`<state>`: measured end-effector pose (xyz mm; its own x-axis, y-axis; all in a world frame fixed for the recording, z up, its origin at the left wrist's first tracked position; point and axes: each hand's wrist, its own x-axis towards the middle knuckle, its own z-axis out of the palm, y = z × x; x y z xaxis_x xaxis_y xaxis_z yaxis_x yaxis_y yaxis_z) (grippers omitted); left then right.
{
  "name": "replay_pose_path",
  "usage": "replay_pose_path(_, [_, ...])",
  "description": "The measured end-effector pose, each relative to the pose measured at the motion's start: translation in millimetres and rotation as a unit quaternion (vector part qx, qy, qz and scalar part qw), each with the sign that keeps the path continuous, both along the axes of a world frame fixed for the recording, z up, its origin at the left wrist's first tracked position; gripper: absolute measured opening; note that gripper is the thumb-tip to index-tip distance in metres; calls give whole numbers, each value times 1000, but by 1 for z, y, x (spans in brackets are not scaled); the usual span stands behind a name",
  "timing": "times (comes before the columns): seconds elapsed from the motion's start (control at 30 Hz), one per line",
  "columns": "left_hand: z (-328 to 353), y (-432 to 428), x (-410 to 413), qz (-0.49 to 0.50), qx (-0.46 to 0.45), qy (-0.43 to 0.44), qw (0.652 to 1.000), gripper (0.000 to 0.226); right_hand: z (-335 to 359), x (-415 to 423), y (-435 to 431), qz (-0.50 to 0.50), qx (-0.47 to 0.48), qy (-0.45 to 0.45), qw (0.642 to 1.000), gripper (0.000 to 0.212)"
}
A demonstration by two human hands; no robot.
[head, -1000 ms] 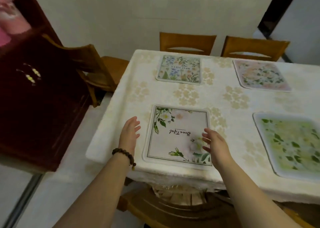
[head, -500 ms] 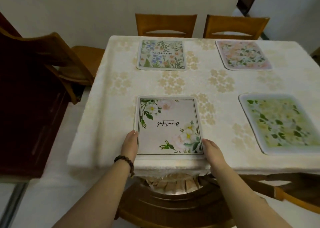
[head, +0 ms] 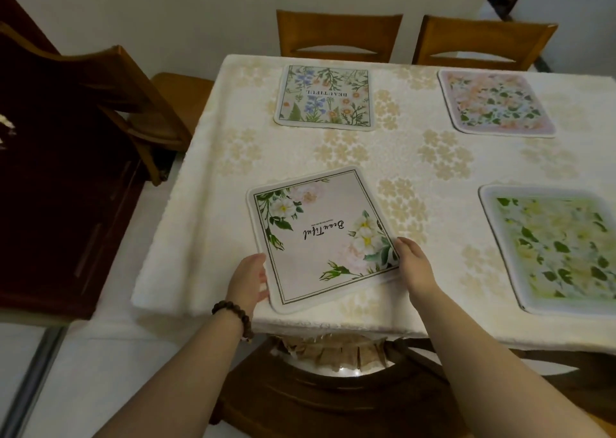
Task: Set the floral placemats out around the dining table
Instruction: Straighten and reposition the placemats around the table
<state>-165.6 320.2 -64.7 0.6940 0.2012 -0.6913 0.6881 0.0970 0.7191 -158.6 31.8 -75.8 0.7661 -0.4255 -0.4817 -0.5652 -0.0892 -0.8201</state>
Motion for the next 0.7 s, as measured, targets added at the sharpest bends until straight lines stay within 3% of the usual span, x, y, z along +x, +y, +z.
replay_pose_path(0.33, [9,-1,-15,-50,-12,29,998,31,10,71,-6,76,-3,-9,997,43])
replay_pose_path(0.57, [11,44,33,-83,71,-79,991,33,13,16,35,12,7,-38,999,42])
replay_pose_path(0.7, [9,53,79,-165,149,-119,968,35,12,-23,77,-5,20,-41,999,41])
